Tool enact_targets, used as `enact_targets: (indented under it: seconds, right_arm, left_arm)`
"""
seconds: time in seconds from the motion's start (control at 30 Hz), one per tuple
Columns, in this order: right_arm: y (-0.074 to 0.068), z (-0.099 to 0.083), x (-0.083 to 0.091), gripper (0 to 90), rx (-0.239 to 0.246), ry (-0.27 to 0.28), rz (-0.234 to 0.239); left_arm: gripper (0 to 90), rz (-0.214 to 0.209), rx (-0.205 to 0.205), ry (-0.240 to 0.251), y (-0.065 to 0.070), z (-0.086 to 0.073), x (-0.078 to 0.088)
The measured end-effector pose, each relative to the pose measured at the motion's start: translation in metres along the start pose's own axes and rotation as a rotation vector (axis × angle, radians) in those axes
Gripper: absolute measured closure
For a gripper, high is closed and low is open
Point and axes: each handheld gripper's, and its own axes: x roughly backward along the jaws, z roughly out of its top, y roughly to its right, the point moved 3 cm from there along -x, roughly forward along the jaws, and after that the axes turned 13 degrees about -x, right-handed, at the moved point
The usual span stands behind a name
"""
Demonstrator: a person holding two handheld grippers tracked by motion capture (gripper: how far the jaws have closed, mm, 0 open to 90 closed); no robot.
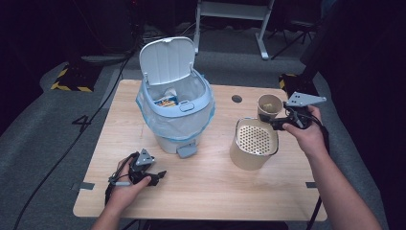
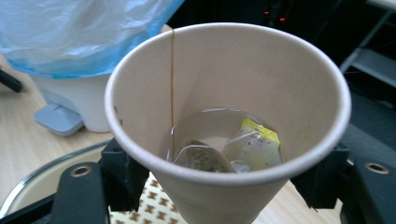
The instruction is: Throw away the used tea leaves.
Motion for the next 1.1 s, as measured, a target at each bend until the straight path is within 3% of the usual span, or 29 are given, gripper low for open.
enact_targets:
  seconds: [0.07,0.17,0.27,0.3,0.33,0.37,0.4,0.43,0.47,0.5,0.53,0.57,0.63,0.67,0.7,0.73,0.8,0.83,0.87,0.9,0.93,0.97,1.0,1.03,1.07,1.1]
  right_arm:
    - [-0.002,-0.002,-0.002,30.4,-0.002,-0.026,0.027]
    - [0.0,-0.002,-0.001,30.4,0.015,-0.029,0.006]
    - [0.0,0.001,0.003,30.4,0.125,-0.047,-0.074]
    - [0.0,0.001,0.003,30.4,0.125,-0.047,-0.074]
    - [-0.001,0.003,0.006,30.6,0.202,-0.062,-0.121]
    - [-0.001,0.003,0.006,30.6,0.202,-0.062,-0.121]
    - [-0.003,0.004,0.007,30.7,0.257,-0.073,-0.15]
    - [-0.007,0.006,0.008,30.7,0.375,-0.101,-0.209]
    - [-0.007,0.006,0.008,30.7,0.375,-0.101,-0.209]
    - [-0.012,0.009,0.01,30.8,0.513,-0.134,-0.287]
    - [-0.012,0.009,0.01,30.8,0.513,-0.134,-0.287]
    - [-0.018,0.01,0.011,31.0,0.63,-0.16,-0.345]
    - [-0.021,0.011,0.011,31.2,0.703,-0.18,-0.377]
    - [-0.024,0.011,0.011,31.3,0.769,-0.192,-0.414]
    - [-0.024,0.011,0.011,31.3,0.769,-0.192,-0.414]
    - [-0.029,0.011,0.01,31.5,0.865,-0.218,-0.466]
    - [-0.033,0.01,0.009,31.6,0.958,-0.248,-0.523]
    - [-0.033,0.01,0.009,31.6,0.958,-0.248,-0.523]
    - [-0.036,0.009,0.008,31.8,1.064,-0.282,-0.582]
    - [-0.037,0.008,0.008,31.8,1.117,-0.302,-0.617]
    - [-0.038,0.007,0.008,31.9,1.167,-0.313,-0.642]
    - [-0.038,0.007,0.008,31.9,1.167,-0.313,-0.642]
    - [-0.039,0.004,0.008,31.9,1.265,-0.342,-0.698]
    - [-0.04,0.003,0.007,31.9,1.325,-0.354,-0.729]
    - [-0.04,0.003,0.007,31.9,1.325,-0.354,-0.729]
    - [-0.043,0.001,0.007,32.1,1.455,-0.386,-0.796]
  left_arm:
    - [25.7,-0.001,0.0,0.001,0.0,0.0,0.0]
    - [25.7,-0.001,0.0,0.001,0.0,0.0,0.0]
    - [25.6,-0.001,0.0,0.001,0.0,0.0,0.0]
    - [25.6,-0.001,0.0,0.001,0.0,0.0,0.0]
    - [25.6,-0.001,0.001,0.001,0.0,0.0,0.0]
    - [25.7,-0.001,0.001,0.001,0.0,0.0,0.0]
    - [25.7,-0.001,0.0,0.001,0.0,0.0,0.0]
    - [25.6,-0.001,0.0,0.001,0.0,0.0,0.0]
    - [25.6,-0.001,0.0,0.001,0.0,0.0,0.0]
    - [25.6,-0.001,0.0,0.001,0.0,0.0,0.0]
    - [25.6,-0.001,0.0,0.001,0.0,0.0,0.0]
    - [25.6,-0.001,0.0,0.001,0.0,0.0,0.0]
    - [25.6,0.0,0.0,0.0,0.0,0.0,0.0]
    - [25.6,-0.001,0.0,0.001,0.0,0.0,0.0]
    - [25.6,-0.001,0.0,0.001,0.0,0.0,0.0]
    - [25.6,-0.001,0.0,0.001,0.0,0.0,0.0]
    - [25.6,0.0,0.0,0.0,0.0,0.0,0.0]
    - [25.6,0.0,0.0,0.0,0.0,0.0,0.0]
    - [25.7,0.0,0.0,0.0,0.0,0.0,0.0]
    - [25.7,0.0,-0.001,0.0,0.0,0.0,0.0]
    - [25.7,0.0,-0.001,0.0,0.0,0.0,0.0]
    - [25.7,0.0,-0.001,0.0,0.0,0.0,0.0]
    - [25.7,0.0,-0.001,-0.001,0.0,0.0,0.0]
    - [25.7,0.0,-0.001,0.0,0.0,0.0,0.0]
    - [25.7,0.0,-0.001,0.0,0.0,0.0,0.0]
    - [25.7,0.0,-0.001,-0.001,0.0,0.0,0.0]
